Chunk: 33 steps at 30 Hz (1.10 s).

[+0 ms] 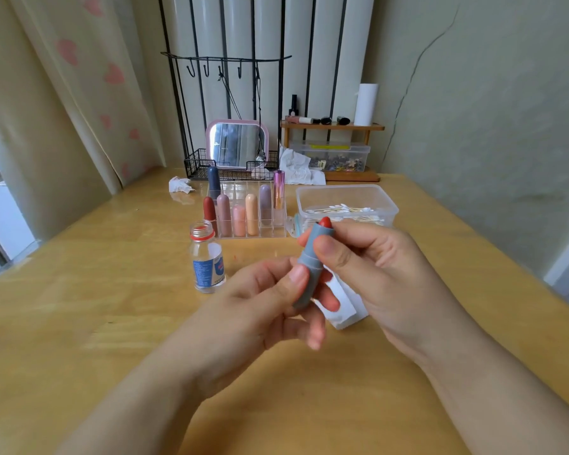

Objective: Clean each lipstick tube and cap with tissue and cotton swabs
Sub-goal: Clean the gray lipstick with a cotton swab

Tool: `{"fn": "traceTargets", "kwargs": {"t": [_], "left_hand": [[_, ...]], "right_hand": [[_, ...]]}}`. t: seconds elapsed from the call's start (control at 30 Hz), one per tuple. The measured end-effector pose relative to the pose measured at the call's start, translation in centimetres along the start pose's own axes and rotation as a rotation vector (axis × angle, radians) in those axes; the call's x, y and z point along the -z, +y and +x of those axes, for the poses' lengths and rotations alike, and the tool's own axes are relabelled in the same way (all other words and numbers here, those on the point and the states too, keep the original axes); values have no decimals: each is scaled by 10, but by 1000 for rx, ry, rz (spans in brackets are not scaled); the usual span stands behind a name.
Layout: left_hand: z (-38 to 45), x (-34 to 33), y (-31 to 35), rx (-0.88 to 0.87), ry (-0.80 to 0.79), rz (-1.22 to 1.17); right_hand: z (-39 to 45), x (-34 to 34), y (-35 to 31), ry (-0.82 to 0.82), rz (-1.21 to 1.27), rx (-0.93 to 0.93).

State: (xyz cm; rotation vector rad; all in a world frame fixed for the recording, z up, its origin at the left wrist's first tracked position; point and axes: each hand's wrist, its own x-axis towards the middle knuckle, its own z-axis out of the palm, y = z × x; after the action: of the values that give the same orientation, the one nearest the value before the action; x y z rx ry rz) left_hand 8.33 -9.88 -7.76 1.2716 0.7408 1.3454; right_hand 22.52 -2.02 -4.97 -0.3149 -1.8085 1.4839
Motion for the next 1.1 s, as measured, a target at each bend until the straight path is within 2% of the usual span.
{"fn": "traceTargets", "kwargs": {"t": [0.1,0.17,0.23,0.33,0.5,0.57,0.63,0.7,0.77,0.83,0.93,1.1], "left_hand": [[2,-4,-7,-80,245,282],[4,-5,-10,-146,302,413],[4,-5,-9,-191,287,447],[1,-2,-5,-135,143,303],[-5,3,3,75,-384,-353],[-6,5,5,95,-402,-357],[-5,4,6,76,-220,-172],[-2,3,8,25,106,75],[1,7,9,-14,412,230],[3,11,10,-57,573,322],[5,14,12,-63,698,414],[5,22,9,-10,799,380]], "right_hand": [[1,-1,5,120,-169,69],[0,-5,5,107,-136,85],[-1,-5,4,55,-84,76],[0,-1,2,-20,16,64],[-3,-3,-3,-192,149,101],[-3,-4,-3,-203,158,83],[0,-4,-1,-120,128,38],[3,-2,1,2,37,-40],[5,3,6,109,-158,-136],[6,7,18,138,-428,-196],[7,0,42,9,-804,-198],[23,-24,56,-311,-1063,-150]]}}
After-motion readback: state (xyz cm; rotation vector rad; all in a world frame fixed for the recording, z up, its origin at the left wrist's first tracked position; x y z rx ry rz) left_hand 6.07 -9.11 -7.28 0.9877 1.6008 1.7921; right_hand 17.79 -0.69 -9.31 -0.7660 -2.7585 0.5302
